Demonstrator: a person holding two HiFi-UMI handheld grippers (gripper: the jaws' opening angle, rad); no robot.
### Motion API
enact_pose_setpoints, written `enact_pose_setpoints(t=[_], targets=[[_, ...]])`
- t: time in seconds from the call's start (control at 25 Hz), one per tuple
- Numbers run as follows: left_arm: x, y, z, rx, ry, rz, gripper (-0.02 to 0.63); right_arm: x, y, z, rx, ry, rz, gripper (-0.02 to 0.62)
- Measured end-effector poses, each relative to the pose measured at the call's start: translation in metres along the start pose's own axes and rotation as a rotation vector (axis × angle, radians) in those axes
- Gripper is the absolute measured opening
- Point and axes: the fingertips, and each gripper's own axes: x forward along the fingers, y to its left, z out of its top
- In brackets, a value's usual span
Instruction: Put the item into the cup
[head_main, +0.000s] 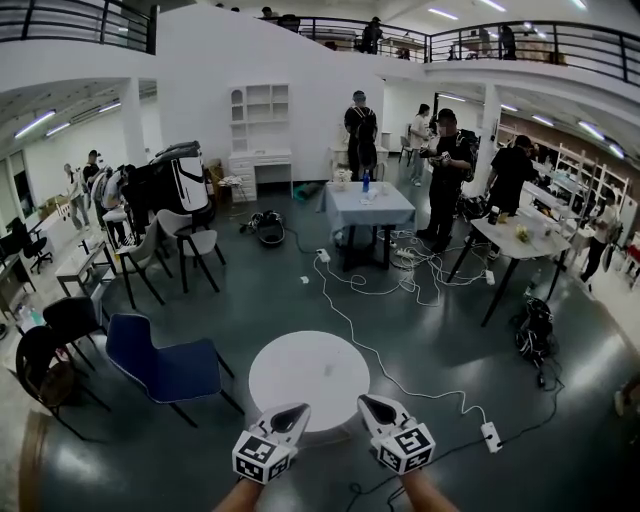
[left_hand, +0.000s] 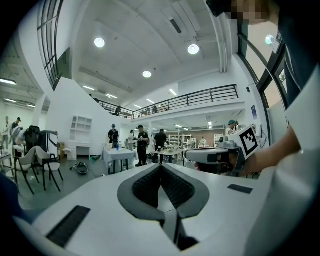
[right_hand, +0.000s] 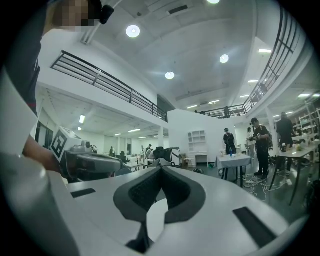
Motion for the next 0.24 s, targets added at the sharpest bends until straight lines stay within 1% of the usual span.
enact_pose_setpoints(t=[0.24], targets=[[-0.0103,0.0051,-0.009,0.003,0.001,-0.015,0.017,0.0051,0.0121,-0.0083,-0.001,0.001,-0.011,0.017]])
